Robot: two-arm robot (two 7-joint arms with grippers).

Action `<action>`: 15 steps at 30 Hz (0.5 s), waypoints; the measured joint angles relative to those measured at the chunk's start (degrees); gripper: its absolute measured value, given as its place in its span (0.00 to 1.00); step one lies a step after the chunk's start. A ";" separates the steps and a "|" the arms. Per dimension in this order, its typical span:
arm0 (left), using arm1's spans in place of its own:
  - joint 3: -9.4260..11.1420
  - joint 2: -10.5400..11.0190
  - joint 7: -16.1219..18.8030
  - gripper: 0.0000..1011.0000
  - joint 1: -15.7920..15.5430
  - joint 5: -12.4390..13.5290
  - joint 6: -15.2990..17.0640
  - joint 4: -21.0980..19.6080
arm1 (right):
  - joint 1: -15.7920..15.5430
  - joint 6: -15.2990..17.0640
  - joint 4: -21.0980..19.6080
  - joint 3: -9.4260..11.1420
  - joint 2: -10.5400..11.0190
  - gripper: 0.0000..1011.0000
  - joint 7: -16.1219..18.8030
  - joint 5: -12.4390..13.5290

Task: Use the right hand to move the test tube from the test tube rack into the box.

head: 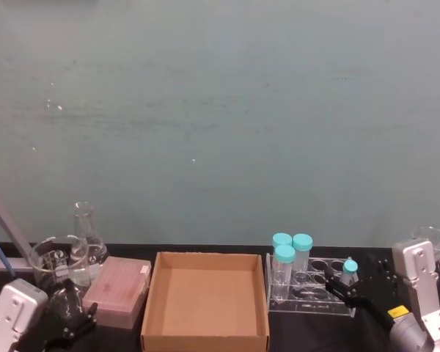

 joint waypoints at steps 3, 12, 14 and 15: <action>0.00 0.00 0.00 0.99 0.00 0.00 0.00 0.00 | -0.01 0.01 -0.03 0.00 0.05 0.99 0.00 0.02; 0.00 0.00 0.00 0.99 0.00 0.00 0.00 0.00 | -0.12 0.09 -0.24 -0.03 0.19 0.92 0.00 0.06; 0.00 0.00 0.00 0.99 0.00 0.00 0.00 0.00 | -0.15 0.11 -0.27 -0.05 0.21 0.87 0.00 0.07; 0.00 0.00 0.00 0.99 0.00 0.00 0.00 0.00 | -0.15 0.11 -0.27 -0.05 0.21 0.86 0.00 0.07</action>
